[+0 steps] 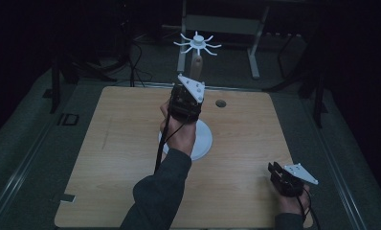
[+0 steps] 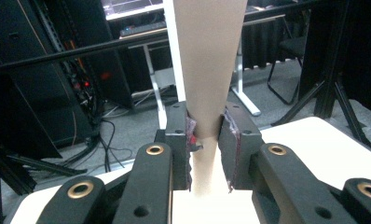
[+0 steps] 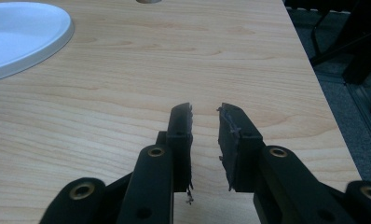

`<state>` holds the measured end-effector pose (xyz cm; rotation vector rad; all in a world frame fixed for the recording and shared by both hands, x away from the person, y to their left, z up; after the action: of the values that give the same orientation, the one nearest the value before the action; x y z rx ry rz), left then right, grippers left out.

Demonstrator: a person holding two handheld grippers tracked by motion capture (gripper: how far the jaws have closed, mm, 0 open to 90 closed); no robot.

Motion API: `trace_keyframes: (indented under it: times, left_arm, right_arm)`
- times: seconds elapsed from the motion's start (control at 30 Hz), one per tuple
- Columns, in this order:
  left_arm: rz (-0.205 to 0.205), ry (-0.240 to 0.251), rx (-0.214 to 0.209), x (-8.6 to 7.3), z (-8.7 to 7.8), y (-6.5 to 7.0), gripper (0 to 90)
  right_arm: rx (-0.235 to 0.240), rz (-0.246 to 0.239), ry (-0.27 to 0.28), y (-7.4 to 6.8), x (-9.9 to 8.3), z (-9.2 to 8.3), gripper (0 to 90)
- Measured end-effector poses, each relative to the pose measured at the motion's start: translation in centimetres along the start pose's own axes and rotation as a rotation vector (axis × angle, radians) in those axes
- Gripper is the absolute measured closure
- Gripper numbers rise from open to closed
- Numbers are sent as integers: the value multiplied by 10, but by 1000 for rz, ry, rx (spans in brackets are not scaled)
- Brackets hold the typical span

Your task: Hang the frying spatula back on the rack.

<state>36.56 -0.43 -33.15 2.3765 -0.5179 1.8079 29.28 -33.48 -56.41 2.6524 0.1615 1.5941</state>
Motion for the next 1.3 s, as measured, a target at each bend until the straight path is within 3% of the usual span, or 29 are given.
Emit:
trace_keyframes:
  times: [0.37, 0.8, 1.3]
  left_arm:
    - [17, -39, 14, 2, 9, -3, 746]
    - [18, -74, 3, 2, 15, -7, 744]
    - [21, -48, -27, -4, 12, -6, 716]
  right_arm:
    - [-2, 3, 1, 1, 0, 0, 741]
    - [-2, 2, 2, 1, 0, 0, 741]
    - [-2, 4, 2, 1, 0, -1, 737]
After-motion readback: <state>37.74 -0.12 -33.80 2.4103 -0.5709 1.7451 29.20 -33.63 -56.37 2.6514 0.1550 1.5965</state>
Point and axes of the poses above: each handheld gripper's, and its own axes: z roughly forward along the jaws, x roughly out of its top, y roughly to its right, the point moved 3 cm from there along z, roughly forward along the jaws, and after that the axes turned 9 degrees about -x, right-handed, at the moved point
